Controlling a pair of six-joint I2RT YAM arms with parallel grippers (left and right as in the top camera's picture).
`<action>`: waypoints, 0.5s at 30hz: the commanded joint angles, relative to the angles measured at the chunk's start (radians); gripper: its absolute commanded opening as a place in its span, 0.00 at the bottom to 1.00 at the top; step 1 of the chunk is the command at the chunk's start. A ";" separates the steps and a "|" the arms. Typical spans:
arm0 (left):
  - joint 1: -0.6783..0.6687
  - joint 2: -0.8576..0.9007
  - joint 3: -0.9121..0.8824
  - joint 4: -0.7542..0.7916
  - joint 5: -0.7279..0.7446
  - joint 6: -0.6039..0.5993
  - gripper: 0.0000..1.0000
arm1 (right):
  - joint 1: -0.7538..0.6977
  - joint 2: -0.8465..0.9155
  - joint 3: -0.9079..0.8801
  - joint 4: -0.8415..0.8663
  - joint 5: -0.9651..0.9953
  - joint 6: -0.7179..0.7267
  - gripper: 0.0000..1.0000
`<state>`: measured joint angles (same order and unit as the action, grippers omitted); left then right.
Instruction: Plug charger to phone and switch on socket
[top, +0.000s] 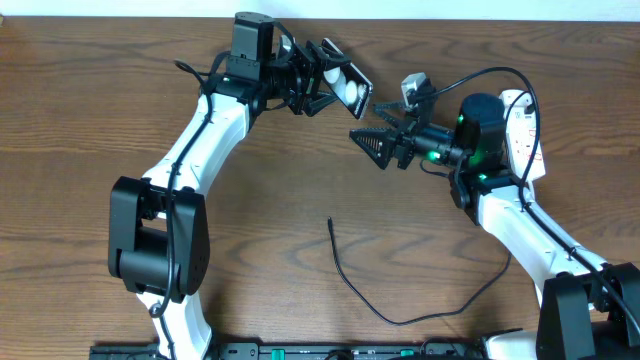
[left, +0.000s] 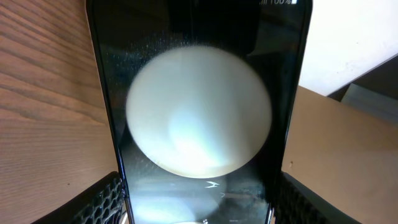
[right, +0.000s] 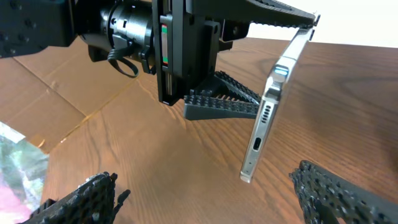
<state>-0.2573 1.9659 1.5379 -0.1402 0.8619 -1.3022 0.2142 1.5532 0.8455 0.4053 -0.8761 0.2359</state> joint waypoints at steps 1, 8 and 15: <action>-0.017 -0.014 0.022 0.006 0.013 0.031 0.08 | 0.008 0.005 0.021 -0.003 0.038 -0.031 0.89; -0.044 -0.014 0.022 0.006 0.021 0.034 0.08 | 0.008 0.005 0.021 -0.003 0.110 0.047 0.89; -0.054 -0.014 0.022 0.007 0.024 0.037 0.07 | 0.008 0.005 0.021 -0.002 0.218 0.130 0.82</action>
<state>-0.3111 1.9659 1.5379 -0.1402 0.8623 -1.2819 0.2176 1.5532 0.8463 0.4046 -0.7303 0.3031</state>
